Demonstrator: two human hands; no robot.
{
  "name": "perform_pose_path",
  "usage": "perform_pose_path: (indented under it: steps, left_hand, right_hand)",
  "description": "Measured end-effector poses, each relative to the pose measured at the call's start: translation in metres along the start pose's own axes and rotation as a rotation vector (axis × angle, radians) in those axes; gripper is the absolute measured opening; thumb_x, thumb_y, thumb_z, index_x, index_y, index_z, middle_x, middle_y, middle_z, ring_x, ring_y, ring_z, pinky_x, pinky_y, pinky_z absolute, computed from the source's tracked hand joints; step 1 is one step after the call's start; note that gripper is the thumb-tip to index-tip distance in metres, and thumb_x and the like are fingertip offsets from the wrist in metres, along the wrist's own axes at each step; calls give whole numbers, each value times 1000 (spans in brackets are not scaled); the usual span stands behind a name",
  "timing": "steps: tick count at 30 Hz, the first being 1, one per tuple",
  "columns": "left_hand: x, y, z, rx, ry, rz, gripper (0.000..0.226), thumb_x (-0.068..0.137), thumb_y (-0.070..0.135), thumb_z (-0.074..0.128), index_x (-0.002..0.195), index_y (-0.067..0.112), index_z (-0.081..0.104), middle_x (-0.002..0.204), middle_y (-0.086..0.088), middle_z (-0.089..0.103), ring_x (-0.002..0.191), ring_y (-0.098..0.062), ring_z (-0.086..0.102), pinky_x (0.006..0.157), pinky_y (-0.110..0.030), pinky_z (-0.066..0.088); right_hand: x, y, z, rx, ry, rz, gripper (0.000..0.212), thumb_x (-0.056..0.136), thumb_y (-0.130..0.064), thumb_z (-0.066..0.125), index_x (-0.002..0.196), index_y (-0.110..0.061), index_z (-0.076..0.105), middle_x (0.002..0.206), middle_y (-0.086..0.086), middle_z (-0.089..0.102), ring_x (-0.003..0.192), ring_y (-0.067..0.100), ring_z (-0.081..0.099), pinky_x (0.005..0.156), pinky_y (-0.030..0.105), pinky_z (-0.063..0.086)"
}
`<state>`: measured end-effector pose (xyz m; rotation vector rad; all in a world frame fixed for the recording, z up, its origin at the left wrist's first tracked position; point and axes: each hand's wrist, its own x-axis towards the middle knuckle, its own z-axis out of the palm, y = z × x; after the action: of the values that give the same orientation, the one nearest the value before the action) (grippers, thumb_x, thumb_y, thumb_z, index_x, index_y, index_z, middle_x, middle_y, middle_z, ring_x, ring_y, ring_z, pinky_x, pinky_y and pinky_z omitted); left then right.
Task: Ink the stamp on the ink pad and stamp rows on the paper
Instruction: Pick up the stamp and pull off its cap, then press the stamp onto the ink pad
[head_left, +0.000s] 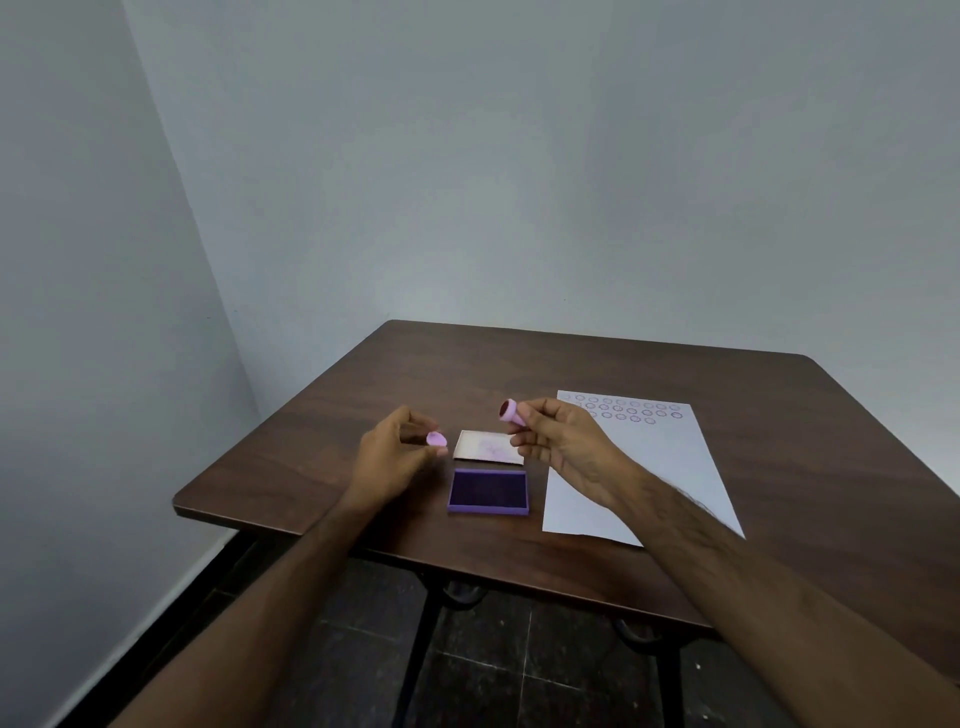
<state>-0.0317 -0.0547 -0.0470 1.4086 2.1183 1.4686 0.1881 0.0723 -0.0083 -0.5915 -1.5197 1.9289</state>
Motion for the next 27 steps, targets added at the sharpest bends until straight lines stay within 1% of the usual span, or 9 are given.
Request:
perform_pose_path:
  steps: [3,6,11,13,15,18,20,23,27]
  left_hand:
    - [-4,-6,-4,257,-47,39,38,84,33,76,120,35,66,111,13,75,109,-7,68,102,-37,47]
    - [-5,-7,-5,507,-78,115,27,92,37,64,118,34,69,119,14,72,116,-10,63,102,-41,42]
    - [-8,-9,-2,579,-121,169,26,99,35,53,122,32,64,131,11,66,123,-14,58,101,-40,40]
    - [-10,-8,-2,567,-133,180,30,101,37,49,128,31,60,136,9,62,128,-15,54,103,-43,37]
    - [-14,-4,-4,531,-124,184,34,100,38,50,133,32,56,144,8,54,134,-15,47,106,-46,32]
    - [-25,1,-6,495,-97,329,31,98,41,48,129,39,53,137,12,54,130,-9,43,100,-40,26]
    - [-32,5,-5,485,-133,391,38,93,51,46,128,40,52,129,15,56,123,-7,45,94,-37,26]
    - [-35,7,-4,578,-249,372,61,83,71,49,135,38,51,128,14,55,120,-9,42,92,-38,27]
    - [-31,6,-3,642,-290,366,68,75,82,49,129,41,56,119,13,52,111,-10,39,88,-38,27]
  right_hand:
    - [-3,-1,3,-109,-24,36,20,95,-21,64,108,-6,70,87,8,76,71,12,70,66,23,58]
    - [-5,-5,7,-268,-60,34,22,95,-23,65,108,-5,69,86,8,73,70,11,67,66,22,56]
    - [-7,-13,16,-746,-87,-21,18,91,-24,70,101,-9,71,89,4,75,72,11,66,64,21,55]
    - [-6,-14,20,-989,-89,-66,21,88,-29,71,101,-11,72,93,3,76,80,14,69,69,27,55]
    - [-4,-16,24,-1140,-118,-104,24,88,-29,71,103,-11,72,96,0,73,84,15,67,68,25,52]
    - [-3,-20,33,-1301,-198,-168,25,88,-27,70,106,-10,70,95,-2,65,85,13,59,62,17,43]
    - [0,-23,38,-1435,-255,-253,23,87,-27,72,103,-11,71,92,0,65,82,13,55,58,17,36]
    - [6,-27,48,-1582,-357,-287,20,87,-23,72,104,-12,70,101,5,69,85,14,53,63,22,36]
    - [11,-31,61,-1683,-480,-284,24,86,-24,74,105,-11,68,96,3,65,84,15,51,70,27,38]
